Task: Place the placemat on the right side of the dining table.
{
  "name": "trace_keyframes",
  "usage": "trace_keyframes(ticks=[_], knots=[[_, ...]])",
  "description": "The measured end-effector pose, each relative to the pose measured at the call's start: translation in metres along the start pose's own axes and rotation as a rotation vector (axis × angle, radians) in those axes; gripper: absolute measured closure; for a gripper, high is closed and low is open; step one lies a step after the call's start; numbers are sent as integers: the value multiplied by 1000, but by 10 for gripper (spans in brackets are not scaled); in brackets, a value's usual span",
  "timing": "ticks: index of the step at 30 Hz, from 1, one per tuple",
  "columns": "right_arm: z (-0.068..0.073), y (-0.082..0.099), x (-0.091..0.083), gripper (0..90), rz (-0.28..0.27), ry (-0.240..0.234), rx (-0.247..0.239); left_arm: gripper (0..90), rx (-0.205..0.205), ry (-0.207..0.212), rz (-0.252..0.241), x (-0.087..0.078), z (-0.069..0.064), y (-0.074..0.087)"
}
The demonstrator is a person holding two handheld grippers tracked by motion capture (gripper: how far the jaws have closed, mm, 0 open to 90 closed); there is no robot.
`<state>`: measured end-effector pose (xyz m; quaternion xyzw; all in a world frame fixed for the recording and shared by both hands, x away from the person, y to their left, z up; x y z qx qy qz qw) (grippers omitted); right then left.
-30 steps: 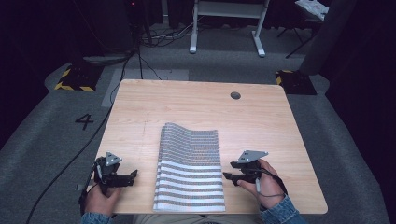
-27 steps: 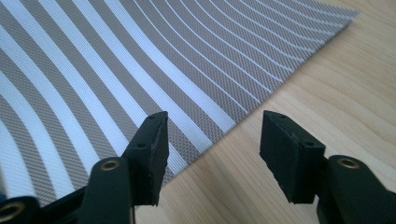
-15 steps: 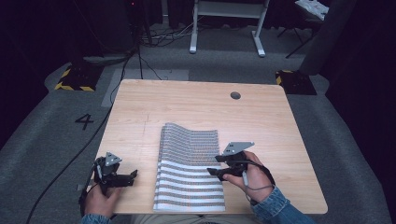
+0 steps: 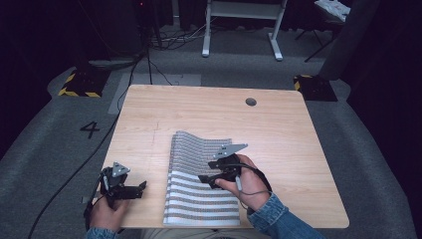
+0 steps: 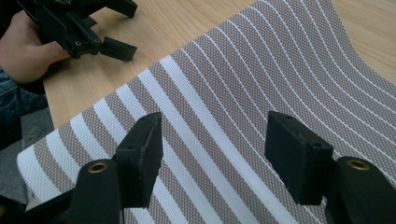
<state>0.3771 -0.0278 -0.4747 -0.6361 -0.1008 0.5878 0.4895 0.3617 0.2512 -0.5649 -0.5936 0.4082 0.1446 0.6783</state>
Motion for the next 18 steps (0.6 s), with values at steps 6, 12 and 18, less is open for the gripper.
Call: trace_keyframes(ticks=[6,12,18], knots=[[5,-8,22,372,21,-4,-13,5,5,5,3,0,0,0],[14,-12,41,365,43,-26,19,5,5,5,3,0,0,0],[21,-23,62,361,69,-6,-6,5,5,6,3,0,0,0]])
Point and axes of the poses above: each handheld gripper's, and its own axes: x roughly forward along the jaws, y roughly out of its underside, z roughly to its left, the point moved 8 cm from there along x, roughly forward along the jaws, and after that the axes turned 2 degrees about -z, right-handed, at the moved point
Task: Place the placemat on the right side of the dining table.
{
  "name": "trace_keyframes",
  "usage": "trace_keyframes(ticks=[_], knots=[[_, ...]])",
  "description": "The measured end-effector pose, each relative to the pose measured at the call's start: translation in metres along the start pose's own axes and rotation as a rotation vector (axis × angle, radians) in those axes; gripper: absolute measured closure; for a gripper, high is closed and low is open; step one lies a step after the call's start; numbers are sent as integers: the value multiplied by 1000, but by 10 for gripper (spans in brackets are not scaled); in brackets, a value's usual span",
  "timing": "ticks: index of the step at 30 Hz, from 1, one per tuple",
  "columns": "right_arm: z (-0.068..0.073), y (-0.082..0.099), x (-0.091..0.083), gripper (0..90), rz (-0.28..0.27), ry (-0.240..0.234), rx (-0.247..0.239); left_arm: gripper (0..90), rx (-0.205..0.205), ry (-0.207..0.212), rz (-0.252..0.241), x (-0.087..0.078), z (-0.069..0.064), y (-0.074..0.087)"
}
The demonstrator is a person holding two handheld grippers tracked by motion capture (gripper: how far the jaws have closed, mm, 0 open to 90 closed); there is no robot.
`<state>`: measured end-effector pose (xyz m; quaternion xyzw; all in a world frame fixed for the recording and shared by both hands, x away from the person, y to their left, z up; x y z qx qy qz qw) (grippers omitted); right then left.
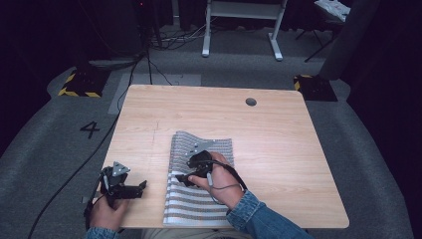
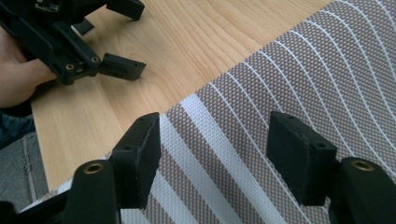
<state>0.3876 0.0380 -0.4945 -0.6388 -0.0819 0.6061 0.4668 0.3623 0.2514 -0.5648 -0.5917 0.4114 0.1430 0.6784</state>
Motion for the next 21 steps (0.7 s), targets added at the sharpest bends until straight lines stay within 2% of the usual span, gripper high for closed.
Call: trace_keyframes(ticks=[6,7,11,13,17,20,21], knots=[[5,-8,12,345,-7,2,8,5,0,0,0,0,0,0],[8,-11,17,326,0,9,29,5,0,0,0,0,0,0],[6,-11,26,311,14,21,47,5,0,-1,0,0,0,0],[7,-7,35,286,42,31,53,5,0,0,0,0,0,0],[8,-2,45,248,55,35,21,5,0,-1,1,0,0,0],[10,1,48,223,71,30,22,5,0,-1,-1,0,0,0],[9,3,49,222,71,27,6,5,0,0,0,0,0,0]])
Point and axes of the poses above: each handheld gripper's, and its own axes: x roughly forward along the jaws, y roughly out of its underside, z roughly to its left, the point moved 8 cm from there along x, roughly forward along the jaws, and after that the axes turned 2 degrees about -z, right-handed, at the moved point
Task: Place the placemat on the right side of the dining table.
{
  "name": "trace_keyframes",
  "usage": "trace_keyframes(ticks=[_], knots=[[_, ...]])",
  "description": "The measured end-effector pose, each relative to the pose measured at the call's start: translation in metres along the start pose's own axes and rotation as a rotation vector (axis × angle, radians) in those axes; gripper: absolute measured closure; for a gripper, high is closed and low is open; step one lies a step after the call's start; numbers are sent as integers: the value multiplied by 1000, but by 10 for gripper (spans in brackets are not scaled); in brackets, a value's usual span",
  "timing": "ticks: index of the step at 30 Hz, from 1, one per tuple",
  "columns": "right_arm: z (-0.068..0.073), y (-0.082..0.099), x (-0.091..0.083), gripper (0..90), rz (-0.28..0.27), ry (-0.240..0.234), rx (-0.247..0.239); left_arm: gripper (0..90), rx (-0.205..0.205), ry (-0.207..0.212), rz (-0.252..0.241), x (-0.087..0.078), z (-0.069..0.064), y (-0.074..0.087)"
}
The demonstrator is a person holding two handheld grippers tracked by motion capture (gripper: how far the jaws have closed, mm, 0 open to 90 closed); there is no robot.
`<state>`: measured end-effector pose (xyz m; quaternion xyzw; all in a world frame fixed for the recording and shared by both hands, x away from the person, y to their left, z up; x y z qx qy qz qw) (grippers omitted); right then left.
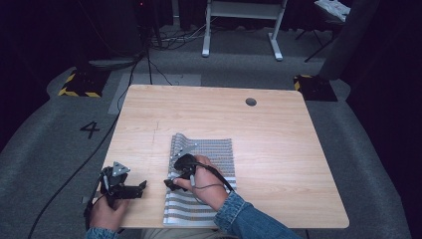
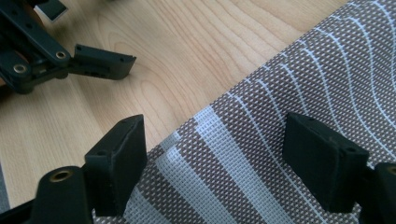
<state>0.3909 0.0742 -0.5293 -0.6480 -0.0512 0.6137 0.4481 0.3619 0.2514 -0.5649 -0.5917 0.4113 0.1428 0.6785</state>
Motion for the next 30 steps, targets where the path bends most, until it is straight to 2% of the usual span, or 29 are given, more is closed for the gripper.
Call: trace_keyframes(ticks=[5,6,7,8,9,11,15,18,21,22,23,27,28,30], knots=[[0,2,0,228,-1,-10,-2,5,0,0,0,0,0,0],[0,3,0,259,7,-17,-6,5,0,0,0,0,0,0],[0,3,-1,324,19,-28,5,5,0,0,0,0,0,0],[2,4,-4,472,41,-58,10,5,0,0,0,0,0,0],[2,4,-4,472,41,-58,10,5,-1,0,-1,0,0,0],[4,3,-10,665,54,-88,15,5,-1,0,-2,0,0,0],[4,3,-15,833,88,-92,-24,5,0,-1,-2,0,0,0],[3,0,-24,874,77,-85,-39,5,-1,-1,-2,0,0,0],[2,-2,-32,878,60,-79,-44,5,2,2,-1,0,0,0],[1,-5,-42,880,46,-80,-51,5,1,1,-3,0,0,0],[1,-5,-42,880,46,-80,-51,5,1,1,-3,0,0,0],[-3,-9,-65,883,19,-70,-37,5,0,1,-4,0,0,0],[-9,-13,-77,885,-19,-63,-64,5,0,1,-5,0,0,0],[-10,-13,-82,884,-24,-62,-68,5,0,0,-5,0,0,0]])
Point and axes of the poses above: each handheld gripper's, and its own axes: x roughly forward along the jaws, y roughly out of its underside, z roughly to its left, the point moved 8 cm from there along x, roughly forward along the jaws, and after that the axes turned 2 degrees about -z, right-handed, at the moved point
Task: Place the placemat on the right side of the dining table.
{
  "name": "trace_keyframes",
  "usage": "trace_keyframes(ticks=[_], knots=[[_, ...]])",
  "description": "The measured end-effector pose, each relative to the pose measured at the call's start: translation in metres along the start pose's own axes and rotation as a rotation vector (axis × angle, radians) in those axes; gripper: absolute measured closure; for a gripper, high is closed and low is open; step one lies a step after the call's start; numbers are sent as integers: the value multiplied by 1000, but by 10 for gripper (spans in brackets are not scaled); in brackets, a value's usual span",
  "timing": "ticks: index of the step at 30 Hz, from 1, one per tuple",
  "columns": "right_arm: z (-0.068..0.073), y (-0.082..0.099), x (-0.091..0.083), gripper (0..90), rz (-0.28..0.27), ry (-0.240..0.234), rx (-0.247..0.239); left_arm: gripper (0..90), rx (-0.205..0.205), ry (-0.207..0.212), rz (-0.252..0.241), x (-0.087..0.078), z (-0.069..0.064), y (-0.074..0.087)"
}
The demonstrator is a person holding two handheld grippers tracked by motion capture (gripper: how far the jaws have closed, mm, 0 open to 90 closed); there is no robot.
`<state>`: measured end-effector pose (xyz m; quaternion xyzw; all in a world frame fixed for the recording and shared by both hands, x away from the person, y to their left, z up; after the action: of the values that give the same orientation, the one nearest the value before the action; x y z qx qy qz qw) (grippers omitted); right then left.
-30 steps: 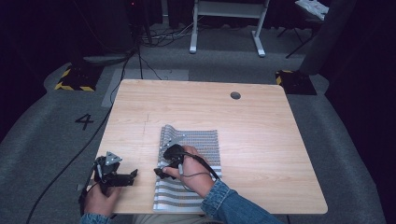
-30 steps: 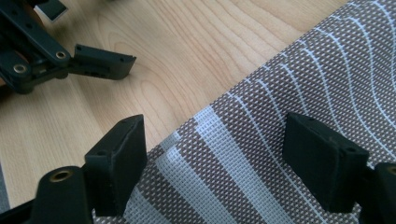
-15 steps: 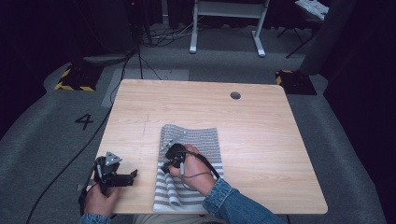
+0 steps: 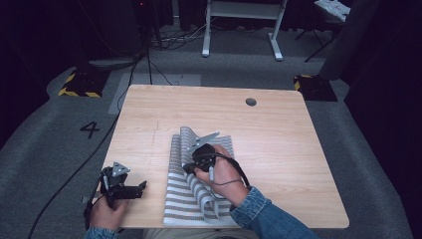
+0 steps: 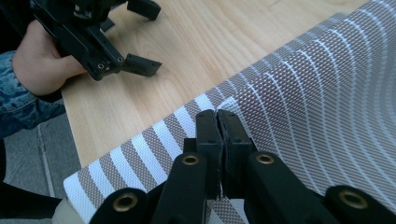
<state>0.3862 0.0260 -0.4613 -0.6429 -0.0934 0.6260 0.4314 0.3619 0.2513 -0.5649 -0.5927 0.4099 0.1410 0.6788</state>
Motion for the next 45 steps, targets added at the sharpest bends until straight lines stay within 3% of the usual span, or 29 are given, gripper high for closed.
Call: trace_keyframes(ticks=[2,4,6,8,11,14,25,35,45], knots=[[-7,-1,-18,885,-31,14,0,5,0,0,0,0,0,0],[-8,-1,-25,886,-45,17,17,5,1,1,-1,0,0,0],[-9,-1,-43,886,-90,18,50,5,0,0,0,0,0,0],[-12,0,-48,886,-99,29,26,5,0,0,0,0,0,0],[-15,1,-69,887,-131,43,45,16,-2,-6,-2,0,1,0],[-19,2,-78,888,-147,52,45,17,-21,-13,0,1,2,-1],[-43,7,-136,890,-237,117,79,15,-19,-20,0,1,3,-1],[-59,12,-172,890,-260,167,85,15,-21,-16,-2,0,2,-1],[-86,22,-214,891,-297,251,110,15,-22,-19,-2,0,2,-1]])
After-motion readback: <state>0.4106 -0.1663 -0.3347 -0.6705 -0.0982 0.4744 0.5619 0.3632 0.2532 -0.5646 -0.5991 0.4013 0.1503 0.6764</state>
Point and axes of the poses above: each handheld gripper's, and its own axes: x roughly forward along the jaws, y roughly out of its underside, z roughly to its left, the point moved 8 cm from there along x, roughly forward along the jaws, and after that the axes turned 2 degrees about -z, right-handed, at the moved point
